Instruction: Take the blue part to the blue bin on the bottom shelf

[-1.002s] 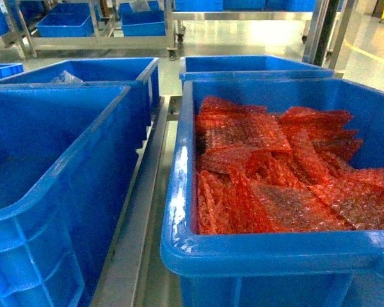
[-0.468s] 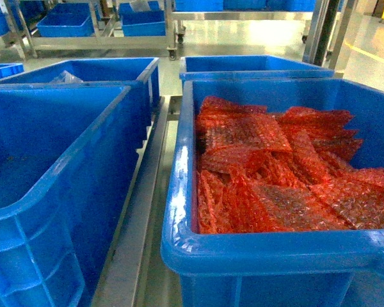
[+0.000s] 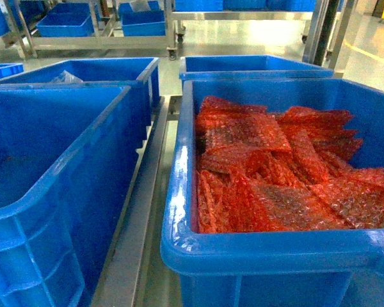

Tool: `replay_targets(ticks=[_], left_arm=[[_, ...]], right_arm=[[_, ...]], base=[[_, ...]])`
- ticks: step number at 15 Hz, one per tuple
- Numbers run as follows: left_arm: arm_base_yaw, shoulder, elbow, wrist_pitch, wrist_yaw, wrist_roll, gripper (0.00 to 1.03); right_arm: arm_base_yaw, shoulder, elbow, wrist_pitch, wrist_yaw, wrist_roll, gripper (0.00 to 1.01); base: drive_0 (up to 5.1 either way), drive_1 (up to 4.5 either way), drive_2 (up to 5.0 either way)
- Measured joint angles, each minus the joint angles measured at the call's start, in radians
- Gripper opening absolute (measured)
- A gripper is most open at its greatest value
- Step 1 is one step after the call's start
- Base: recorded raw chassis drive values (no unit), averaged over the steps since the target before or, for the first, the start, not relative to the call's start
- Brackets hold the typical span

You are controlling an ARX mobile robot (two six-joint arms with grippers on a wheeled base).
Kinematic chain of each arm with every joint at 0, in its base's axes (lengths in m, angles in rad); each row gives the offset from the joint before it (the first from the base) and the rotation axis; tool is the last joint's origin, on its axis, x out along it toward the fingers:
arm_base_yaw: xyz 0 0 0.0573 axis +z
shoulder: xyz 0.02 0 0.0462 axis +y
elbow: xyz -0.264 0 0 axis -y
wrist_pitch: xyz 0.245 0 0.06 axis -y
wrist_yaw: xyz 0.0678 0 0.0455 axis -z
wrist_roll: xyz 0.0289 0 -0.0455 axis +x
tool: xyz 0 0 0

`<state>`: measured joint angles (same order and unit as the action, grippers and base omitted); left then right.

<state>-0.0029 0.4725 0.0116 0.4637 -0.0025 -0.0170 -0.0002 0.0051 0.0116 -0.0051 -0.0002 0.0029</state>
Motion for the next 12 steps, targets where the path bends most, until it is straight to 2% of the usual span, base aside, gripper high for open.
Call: replay_targets(ticks=[7,12], left_arm=[[0.0,-0.212,0.0,-0.204,0.0,0.0,0.02],[0.0,-0.304,0.0,-0.293,0.0,0.0,0.02]], right_arm=[[0.0,0.0,0.0,0.0,0.0,0.0,0.98],[0.0,0.0,0.0,0.0,0.0,0.0,0.98]], base=[[0.0,0.0,0.0],[0.0,0.0,0.0]])
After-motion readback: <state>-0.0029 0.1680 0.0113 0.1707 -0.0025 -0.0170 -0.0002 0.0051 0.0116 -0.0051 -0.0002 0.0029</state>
